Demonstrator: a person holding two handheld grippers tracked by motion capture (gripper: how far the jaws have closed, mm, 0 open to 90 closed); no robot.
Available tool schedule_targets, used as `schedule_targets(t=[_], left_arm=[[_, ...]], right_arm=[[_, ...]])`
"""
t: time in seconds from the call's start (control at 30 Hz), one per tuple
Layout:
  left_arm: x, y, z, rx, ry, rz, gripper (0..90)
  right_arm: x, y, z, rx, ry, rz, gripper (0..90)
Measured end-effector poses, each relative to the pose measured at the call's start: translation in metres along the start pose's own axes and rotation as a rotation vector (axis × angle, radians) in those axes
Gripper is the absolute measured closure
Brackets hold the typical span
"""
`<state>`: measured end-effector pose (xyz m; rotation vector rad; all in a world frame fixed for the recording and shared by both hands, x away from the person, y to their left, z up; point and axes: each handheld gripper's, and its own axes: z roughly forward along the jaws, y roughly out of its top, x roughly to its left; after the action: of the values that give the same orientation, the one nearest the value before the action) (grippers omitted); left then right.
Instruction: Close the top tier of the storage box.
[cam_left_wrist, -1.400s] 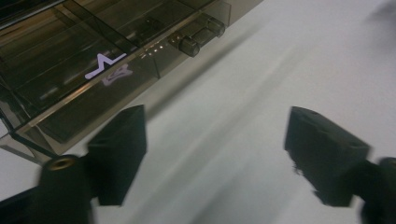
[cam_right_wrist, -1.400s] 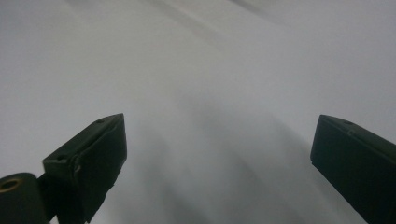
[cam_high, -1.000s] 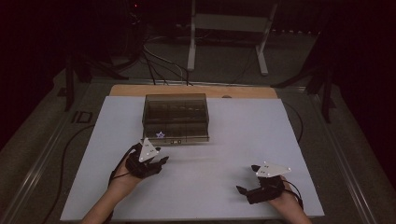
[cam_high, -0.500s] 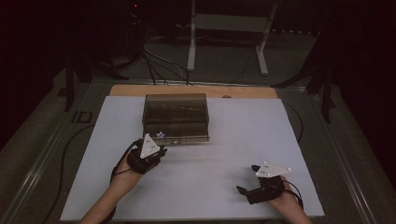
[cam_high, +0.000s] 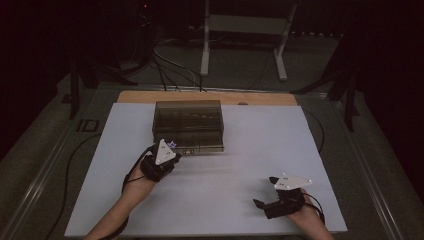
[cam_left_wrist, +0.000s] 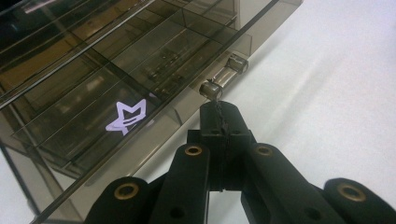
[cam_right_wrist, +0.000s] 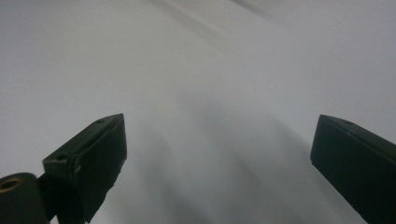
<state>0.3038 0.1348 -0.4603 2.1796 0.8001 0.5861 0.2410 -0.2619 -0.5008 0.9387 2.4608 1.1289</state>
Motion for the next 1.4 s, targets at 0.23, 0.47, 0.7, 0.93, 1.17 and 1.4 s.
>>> schedule_targets(t=[0.23, 0.47, 0.7, 0.93, 1.17, 1.4], left_arm=[[0.000, 0.002, 0.006, 0.004, 0.011, 0.011, 90.0], [0.001, 0.002, 0.010, 0.000, 0.020, 0.003, 90.0], [0.003, 0.004, 0.012, -0.001, 0.030, -0.007, 90.0], [0.003, 0.005, 0.013, -0.001, 0.031, -0.001, 90.0], [0.004, 0.007, 0.015, -0.001, 0.029, -0.006, 90.0], [0.006, 0.008, 0.015, -0.004, 0.030, -0.020, 90.0]], right_arm=[[0.000, -0.001, 0.000, 0.002, 0.001, 0.001, 4.2], [-0.001, -0.001, 0.001, 0.006, 0.001, 0.001, 4.2], [-0.001, -0.001, 0.000, 0.004, 0.000, 0.000, 4.1], [-0.001, -0.001, 0.000, 0.005, 0.000, -0.001, 4.2], [-0.001, -0.001, 0.000, 0.005, -0.002, -0.001, 4.2], [-0.001, -0.001, 0.000, 0.003, 0.001, 0.000, 4.2]])
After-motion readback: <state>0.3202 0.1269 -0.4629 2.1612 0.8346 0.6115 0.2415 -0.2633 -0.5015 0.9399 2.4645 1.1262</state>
